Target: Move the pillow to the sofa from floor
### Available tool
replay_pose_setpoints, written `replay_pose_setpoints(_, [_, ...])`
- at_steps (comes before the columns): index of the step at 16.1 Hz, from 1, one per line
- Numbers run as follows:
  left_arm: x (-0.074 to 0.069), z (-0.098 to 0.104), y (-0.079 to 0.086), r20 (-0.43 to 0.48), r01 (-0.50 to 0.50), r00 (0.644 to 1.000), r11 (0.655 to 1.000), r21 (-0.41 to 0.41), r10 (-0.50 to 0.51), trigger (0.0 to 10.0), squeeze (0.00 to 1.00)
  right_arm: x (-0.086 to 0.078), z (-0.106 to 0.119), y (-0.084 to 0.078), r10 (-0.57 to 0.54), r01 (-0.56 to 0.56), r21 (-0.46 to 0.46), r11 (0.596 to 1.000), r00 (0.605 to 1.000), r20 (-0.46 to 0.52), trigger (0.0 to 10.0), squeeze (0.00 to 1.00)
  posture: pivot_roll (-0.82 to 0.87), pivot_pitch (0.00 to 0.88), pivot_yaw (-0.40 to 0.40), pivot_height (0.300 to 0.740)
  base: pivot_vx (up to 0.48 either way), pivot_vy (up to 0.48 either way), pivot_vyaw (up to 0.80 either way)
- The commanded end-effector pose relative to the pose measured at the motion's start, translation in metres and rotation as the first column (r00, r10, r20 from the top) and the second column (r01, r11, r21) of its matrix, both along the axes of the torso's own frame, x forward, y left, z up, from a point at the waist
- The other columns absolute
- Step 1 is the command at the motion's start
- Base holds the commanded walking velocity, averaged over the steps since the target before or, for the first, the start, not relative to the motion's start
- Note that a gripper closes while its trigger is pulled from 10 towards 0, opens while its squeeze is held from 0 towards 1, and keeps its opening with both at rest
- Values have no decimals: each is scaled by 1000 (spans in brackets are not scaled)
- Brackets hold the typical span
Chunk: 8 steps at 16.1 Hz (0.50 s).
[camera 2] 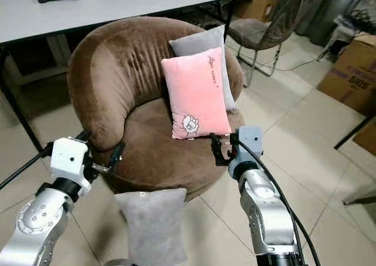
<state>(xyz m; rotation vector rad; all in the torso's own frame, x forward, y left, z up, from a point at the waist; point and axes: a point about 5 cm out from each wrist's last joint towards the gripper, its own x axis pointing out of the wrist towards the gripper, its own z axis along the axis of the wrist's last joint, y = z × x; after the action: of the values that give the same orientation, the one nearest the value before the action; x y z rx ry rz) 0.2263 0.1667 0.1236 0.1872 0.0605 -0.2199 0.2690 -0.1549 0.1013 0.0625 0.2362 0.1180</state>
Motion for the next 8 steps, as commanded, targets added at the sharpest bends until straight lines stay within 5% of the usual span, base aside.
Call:
replay_pose_setpoints(1, [0,1,-2,-2,10,1000,1000,-5,-10,10000,0,0,2,-5,-20,20,-13,1000,1000,7,10000,0,135,0,-69,740,0,345,0])
replay_pose_setpoints(8, [1,2,-4,-3,19,1000,1000,-6,-19,10000,0,-1,2,-6,-26,26,-12,1000,1000,7,10000,0,132,0,-64,740,0,353,0])
